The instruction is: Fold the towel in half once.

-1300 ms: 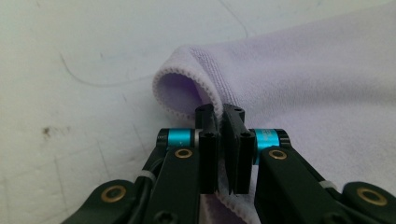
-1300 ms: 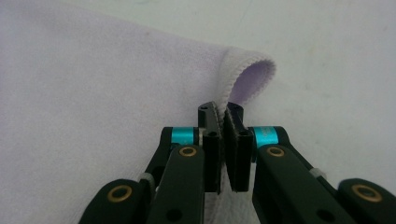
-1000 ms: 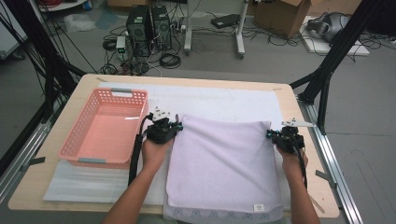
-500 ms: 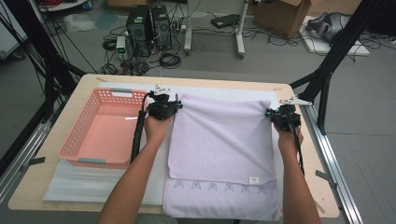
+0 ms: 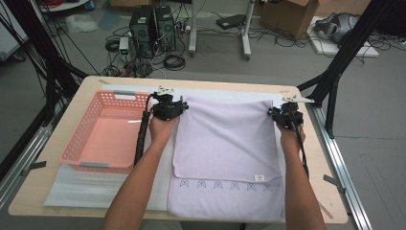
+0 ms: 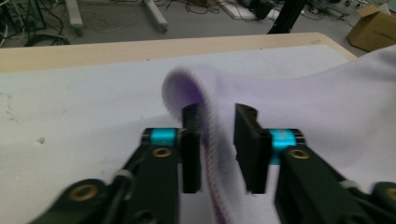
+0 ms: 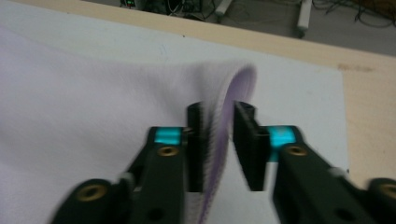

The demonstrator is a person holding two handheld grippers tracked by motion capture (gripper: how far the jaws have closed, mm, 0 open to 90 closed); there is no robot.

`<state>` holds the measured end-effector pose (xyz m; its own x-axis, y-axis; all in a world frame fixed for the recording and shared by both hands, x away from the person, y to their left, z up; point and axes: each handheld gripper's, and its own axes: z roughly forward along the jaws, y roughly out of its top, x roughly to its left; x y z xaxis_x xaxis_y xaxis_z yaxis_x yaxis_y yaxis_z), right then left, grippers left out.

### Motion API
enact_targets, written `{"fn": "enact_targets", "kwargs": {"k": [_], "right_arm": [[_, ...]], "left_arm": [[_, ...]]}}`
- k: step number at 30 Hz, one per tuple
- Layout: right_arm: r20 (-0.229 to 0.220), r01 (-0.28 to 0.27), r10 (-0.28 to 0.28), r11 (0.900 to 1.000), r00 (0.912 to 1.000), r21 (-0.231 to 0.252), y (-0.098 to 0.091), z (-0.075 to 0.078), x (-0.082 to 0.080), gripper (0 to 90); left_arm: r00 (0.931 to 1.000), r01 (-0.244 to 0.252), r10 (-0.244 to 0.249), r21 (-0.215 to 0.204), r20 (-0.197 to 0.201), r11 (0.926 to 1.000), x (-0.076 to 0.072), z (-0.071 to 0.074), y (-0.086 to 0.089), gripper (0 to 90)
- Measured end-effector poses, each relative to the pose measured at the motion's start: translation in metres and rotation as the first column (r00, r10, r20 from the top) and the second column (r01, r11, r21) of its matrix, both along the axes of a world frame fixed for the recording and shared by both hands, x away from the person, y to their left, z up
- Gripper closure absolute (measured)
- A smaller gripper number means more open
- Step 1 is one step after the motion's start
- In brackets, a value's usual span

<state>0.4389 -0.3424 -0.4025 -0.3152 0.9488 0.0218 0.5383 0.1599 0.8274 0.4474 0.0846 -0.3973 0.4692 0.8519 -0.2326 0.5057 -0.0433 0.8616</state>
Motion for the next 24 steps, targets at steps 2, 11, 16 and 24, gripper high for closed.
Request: {"fn": "enact_targets", "kwargs": {"k": [2, 11, 16, 24], "right_arm": [[-0.024, 0.002, -0.001, 0.9998, 0.9997, 0.019, -0.001, 0.0, -0.002, 66.2], [-0.045, -0.041, 0.042, 0.9989, 0.9981, 0.021, -0.005, 0.009, -0.027, 61.2], [-0.061, -0.075, 0.076, 0.997, 0.9952, 0.02, -0.007, 0.013, -0.05, 57.8], [-0.078, -0.127, 0.129, 0.9914, 0.9885, 0.03, -0.006, 0.006, -0.097, 53.6]], "left_arm": [[0.9998, 0.016, -0.016, -0.005, -0.012, 0.9999, -0.003, 0.001, -0.002, 62.2], [0.9936, 0.102, -0.102, -0.005, 0.049, 0.9948, -0.033, -0.002, -0.017, 49.8], [0.9876, 0.139, -0.14, 0.007, 0.072, 0.9902, -0.054, -0.004, -0.021, 48.1], [0.9748, 0.205, -0.206, 0.022, 0.086, 0.9785, -0.09, -0.015, -0.022, 43.3]]}}
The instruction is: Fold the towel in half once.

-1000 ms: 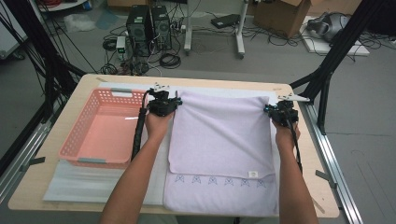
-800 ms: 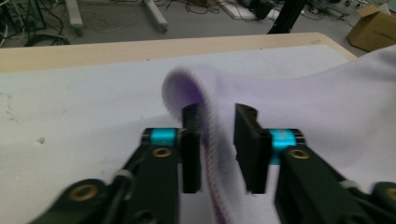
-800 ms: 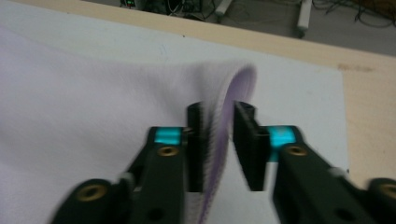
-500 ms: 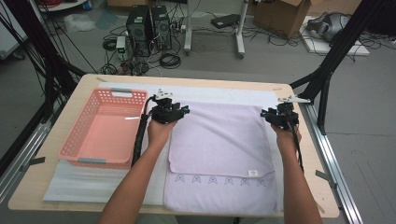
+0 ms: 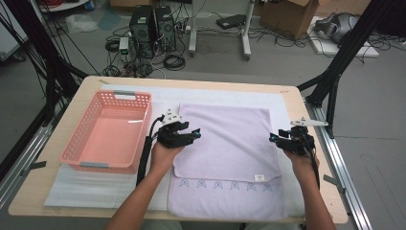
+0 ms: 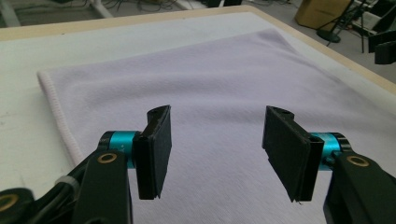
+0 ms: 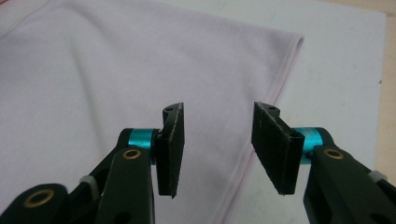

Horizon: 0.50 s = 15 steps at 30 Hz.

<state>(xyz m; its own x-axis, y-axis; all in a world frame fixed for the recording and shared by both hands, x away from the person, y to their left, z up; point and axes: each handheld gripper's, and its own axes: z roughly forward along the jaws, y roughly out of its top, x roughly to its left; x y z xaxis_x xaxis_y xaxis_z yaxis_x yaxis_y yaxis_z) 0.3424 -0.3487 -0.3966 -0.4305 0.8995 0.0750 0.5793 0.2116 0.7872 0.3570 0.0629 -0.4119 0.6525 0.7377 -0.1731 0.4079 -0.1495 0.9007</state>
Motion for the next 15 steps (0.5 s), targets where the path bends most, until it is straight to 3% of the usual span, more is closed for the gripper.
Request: {"fn": "enact_targets", "kwargs": {"k": [5, 9, 15], "right_arm": [[-0.023, -0.009, 0.009, 0.9999, 0.9997, 0.007, 0.0, -0.011, -0.028, 51.9], [-0.026, -0.008, 0.008, 1.0, 0.9996, 0.001, 0.001, -0.016, -0.05, 52.8], [-0.046, 0.0, 0.0, 1.0, 0.9989, 0.001, 0.0, -0.027, -0.078, 54.4]], "left_arm": [[0.9995, 0.033, -0.032, 0.014, -0.006, 0.9994, -0.017, -0.005, 0.003, 42.7], [0.9991, 0.04, -0.04, -0.015, -0.011, 0.9991, -0.028, -0.009, 0.012, 38.9], [0.9984, 0.052, -0.052, -0.019, -0.021, 0.9985, -0.047, -0.018, 0.022, 37.5]]}}
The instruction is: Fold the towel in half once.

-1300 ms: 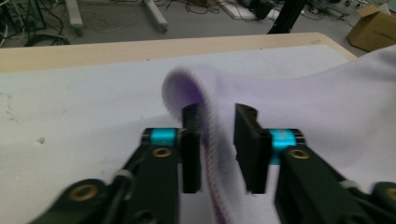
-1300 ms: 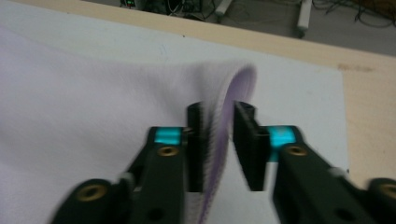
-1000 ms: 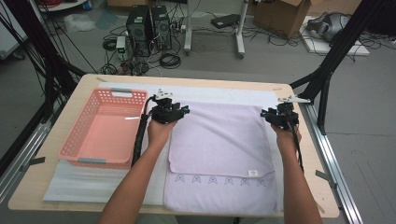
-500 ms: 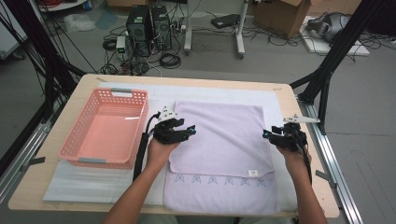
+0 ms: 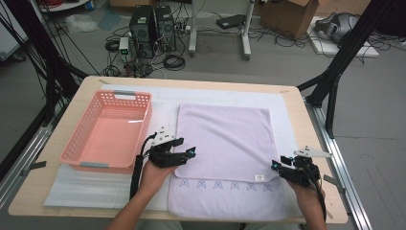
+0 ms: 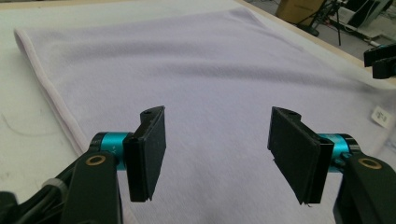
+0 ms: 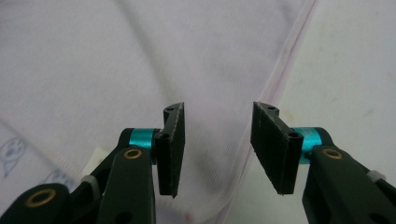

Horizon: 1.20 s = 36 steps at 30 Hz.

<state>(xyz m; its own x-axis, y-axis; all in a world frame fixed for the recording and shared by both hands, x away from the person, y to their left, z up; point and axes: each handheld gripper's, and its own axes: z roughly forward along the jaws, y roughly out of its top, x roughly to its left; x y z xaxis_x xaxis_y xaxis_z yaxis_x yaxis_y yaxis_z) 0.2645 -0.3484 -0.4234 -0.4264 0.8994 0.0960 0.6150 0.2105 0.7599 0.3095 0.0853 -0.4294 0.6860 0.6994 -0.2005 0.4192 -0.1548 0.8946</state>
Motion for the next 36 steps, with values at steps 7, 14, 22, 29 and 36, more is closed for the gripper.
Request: {"fn": "enact_targets", "kwargs": {"k": [7, 14, 22, 29, 36], "right_arm": [[-0.024, -0.001, 0.0, 0.9996, 0.9997, -0.027, 0.002, -0.008, -0.024, 58.7], [-0.039, 0.008, -0.011, 0.9979, 0.9992, -0.064, 0.003, -0.014, -0.041, 64.8], [-0.017, 0.017, -0.019, 0.9923, 0.9997, -0.123, 0.009, -0.019, -0.048, 70.6], [0.002, 0.05, -0.05, 0.9909, 0.9987, -0.125, 0.009, -0.021, -0.051, 79.9], [0.012, 0.043, -0.042, 0.9895, 0.9991, -0.138, 0.01, -0.021, -0.051, 85.9]], "left_arm": [[0.9991, -0.017, 0.018, 0.036, -0.039, 0.9992, -0.023, -0.01, 0.015, 47.6], [0.9966, -0.041, 0.045, 0.065, -0.069, 0.997, -0.043, -0.012, 0.024, 55.9], [0.9883, -0.069, 0.08, 0.085, -0.13, 0.994, -0.058, -0.021, 0.029, 64.2], [0.9865, -0.094, 0.108, 0.117, -0.123, 0.9887, -0.06, -0.023, 0.026, 68.3], [0.9868, -0.107, 0.128, 0.194, -0.099, 0.975, -0.061, -0.023, 0.019, 80.6]]}}
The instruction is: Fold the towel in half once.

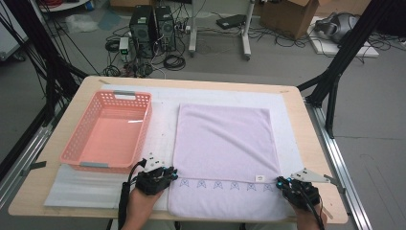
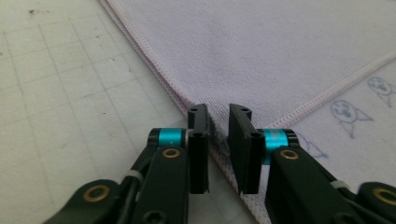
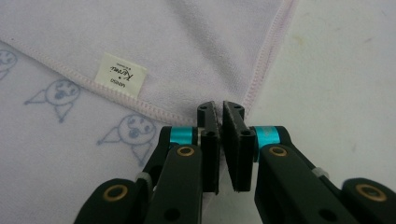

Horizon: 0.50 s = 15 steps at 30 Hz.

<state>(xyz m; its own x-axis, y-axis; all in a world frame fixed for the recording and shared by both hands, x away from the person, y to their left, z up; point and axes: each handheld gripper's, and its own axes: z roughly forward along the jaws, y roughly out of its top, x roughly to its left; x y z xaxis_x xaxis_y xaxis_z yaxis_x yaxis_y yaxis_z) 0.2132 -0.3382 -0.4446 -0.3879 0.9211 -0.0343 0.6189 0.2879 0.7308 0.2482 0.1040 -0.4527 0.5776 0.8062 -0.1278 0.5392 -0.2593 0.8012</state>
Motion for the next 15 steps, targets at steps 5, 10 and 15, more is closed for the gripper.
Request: {"fn": "enact_targets", "kwargs": {"k": [5, 10, 15], "right_arm": [[0.014, -0.007, 0.007, 0.9999, 0.9999, -0.012, 0.001, 0.0, -0.001, 87.2], [0.027, -0.008, 0.007, 0.9996, 0.9996, 0.027, -0.003, 0.004, -0.004, 87.3], [0.032, -0.017, 0.016, 0.9988, 0.9994, 0.046, -0.005, 0.009, -0.009, 87.3]], "left_arm": [[0.9999, 0.003, -0.003, -0.007, 0.011, 1.0, -0.001, 0.001, 0.001, 87.0], [0.9992, 0.012, -0.009, -0.072, 0.038, 0.9974, -0.006, 0.008, 0.008, 87.2], [0.9979, 0.031, -0.025, -0.101, 0.059, 0.9944, -0.014, 0.014, 0.013, 87.1]]}}
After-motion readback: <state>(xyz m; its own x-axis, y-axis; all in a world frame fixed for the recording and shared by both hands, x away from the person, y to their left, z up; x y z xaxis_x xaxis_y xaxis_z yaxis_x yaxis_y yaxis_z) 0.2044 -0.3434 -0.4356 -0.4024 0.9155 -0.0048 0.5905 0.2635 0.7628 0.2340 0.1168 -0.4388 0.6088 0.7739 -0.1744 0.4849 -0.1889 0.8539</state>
